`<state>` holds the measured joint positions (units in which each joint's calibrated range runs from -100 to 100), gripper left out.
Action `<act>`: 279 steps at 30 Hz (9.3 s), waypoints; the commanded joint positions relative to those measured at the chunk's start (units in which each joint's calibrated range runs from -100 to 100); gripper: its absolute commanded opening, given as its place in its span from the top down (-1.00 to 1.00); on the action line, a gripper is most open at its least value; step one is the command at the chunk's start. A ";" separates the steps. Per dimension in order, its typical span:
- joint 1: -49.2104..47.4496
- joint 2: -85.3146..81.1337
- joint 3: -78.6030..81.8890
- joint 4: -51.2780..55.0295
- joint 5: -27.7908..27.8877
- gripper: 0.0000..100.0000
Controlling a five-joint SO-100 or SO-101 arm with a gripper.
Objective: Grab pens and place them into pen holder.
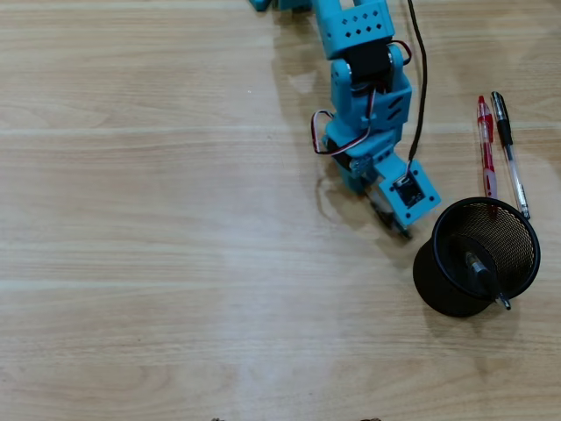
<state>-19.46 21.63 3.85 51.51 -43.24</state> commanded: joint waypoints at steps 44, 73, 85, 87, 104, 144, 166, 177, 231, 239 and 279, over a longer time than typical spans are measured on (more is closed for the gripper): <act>-9.81 -2.61 -2.63 -59.11 -16.09 0.91; -25.94 -34.39 35.58 -22.16 -21.21 0.73; -29.17 -6.07 10.95 -37.63 -24.71 0.72; -29.33 -2.77 7.51 -37.71 -24.76 0.72; -27.15 4.24 5.25 -36.94 -24.29 0.73; -31.10 -7.85 9.05 -37.63 -15.93 0.96; -7.56 -8.10 0.99 -71.06 -19.95 0.96; -6.59 -0.75 -2.72 -71.15 -20.01 0.96; -21.91 -13.00 16.84 -22.67 -13.94 0.78; -23.28 -4.21 16.57 -30.92 -14.52 0.77; -7.23 -1.00 -2.45 -79.57 -21.31 0.96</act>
<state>-28.07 18.92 4.56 -26.36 -63.17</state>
